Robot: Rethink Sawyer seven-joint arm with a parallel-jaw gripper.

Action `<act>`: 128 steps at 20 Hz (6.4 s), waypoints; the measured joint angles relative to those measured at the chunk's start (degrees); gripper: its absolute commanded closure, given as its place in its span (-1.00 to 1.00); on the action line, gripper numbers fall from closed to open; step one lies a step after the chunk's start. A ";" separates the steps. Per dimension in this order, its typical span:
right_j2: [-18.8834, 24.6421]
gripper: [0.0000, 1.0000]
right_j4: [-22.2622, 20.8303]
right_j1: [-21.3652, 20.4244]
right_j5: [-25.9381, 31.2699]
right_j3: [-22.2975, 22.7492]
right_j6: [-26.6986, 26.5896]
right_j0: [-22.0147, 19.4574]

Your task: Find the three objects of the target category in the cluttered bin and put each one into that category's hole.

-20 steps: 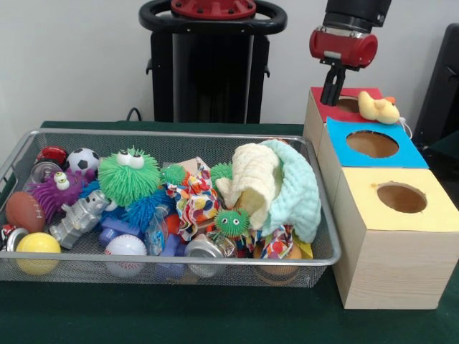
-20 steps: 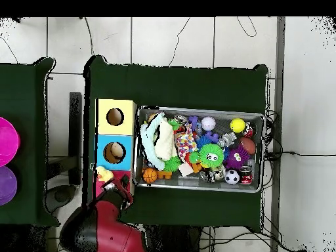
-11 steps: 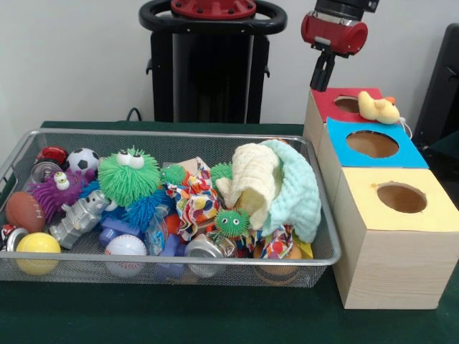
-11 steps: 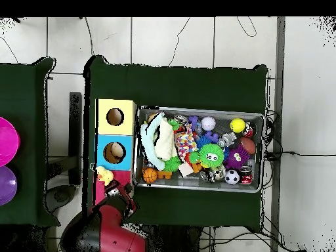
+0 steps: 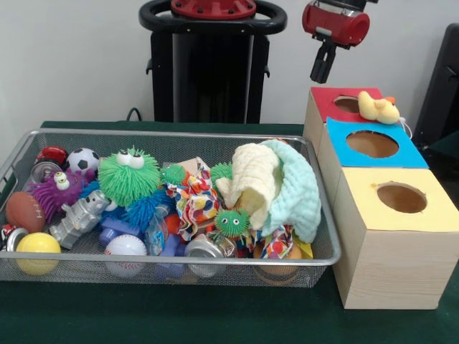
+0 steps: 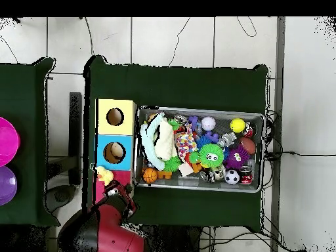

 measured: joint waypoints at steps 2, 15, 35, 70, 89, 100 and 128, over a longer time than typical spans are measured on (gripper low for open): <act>-0.45 1.00 0.00 -0.06 1.01 -0.51 0.00 -0.27; -0.88 1.00 0.73 -2.54 2.25 -0.75 0.00 -4.12; -0.12 1.00 7.40 -3.78 2.24 -0.39 0.05 -5.24; -3.23 -1.00 18.25 3.92 2.25 -4.17 7.58 4.99; -8.30 -1.00 18.14 5.56 9.31 -6.64 7.61 6.11; -11.35 -1.00 18.16 7.87 10.73 -10.16 10.09 7.90; -14.76 -1.00 19.10 11.34 11.41 -12.21 20.90 9.34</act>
